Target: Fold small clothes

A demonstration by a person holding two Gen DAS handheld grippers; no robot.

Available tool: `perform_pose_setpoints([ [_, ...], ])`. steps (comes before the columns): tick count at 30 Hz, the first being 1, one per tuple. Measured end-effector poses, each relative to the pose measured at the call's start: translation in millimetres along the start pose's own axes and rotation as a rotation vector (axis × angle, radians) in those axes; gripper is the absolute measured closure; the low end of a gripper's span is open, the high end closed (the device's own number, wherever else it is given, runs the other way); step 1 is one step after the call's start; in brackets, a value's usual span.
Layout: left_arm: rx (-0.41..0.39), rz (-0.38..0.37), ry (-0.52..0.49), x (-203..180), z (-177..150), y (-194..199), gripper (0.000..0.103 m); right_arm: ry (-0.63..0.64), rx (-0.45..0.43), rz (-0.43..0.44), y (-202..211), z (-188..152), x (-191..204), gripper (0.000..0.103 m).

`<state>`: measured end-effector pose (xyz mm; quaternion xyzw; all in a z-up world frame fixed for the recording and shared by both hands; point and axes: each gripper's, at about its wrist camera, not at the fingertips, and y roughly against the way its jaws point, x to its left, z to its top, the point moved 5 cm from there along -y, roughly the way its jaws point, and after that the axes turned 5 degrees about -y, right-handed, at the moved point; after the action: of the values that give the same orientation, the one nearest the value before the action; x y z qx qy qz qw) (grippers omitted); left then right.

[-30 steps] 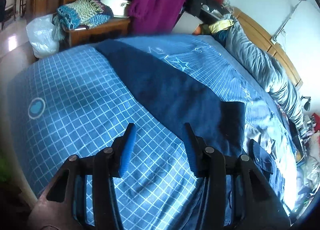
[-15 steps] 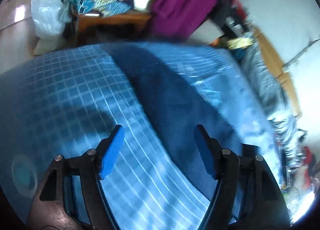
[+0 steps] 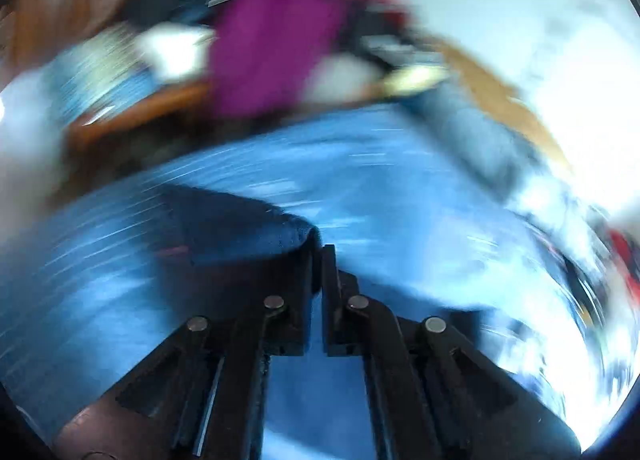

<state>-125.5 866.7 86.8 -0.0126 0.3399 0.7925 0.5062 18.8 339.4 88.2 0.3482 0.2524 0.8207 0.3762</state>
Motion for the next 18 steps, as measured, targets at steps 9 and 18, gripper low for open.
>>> perform_pose_setpoints([
  [9,0.148,-0.814,-0.337,-324,-98,63,0.037,-0.269,-0.038,0.238,-10,26,-17,0.038],
  [18,0.187,-0.572,-0.089,-202,-132,54,0.035,-0.376,0.091,0.320,-59,27,-32,0.035],
])
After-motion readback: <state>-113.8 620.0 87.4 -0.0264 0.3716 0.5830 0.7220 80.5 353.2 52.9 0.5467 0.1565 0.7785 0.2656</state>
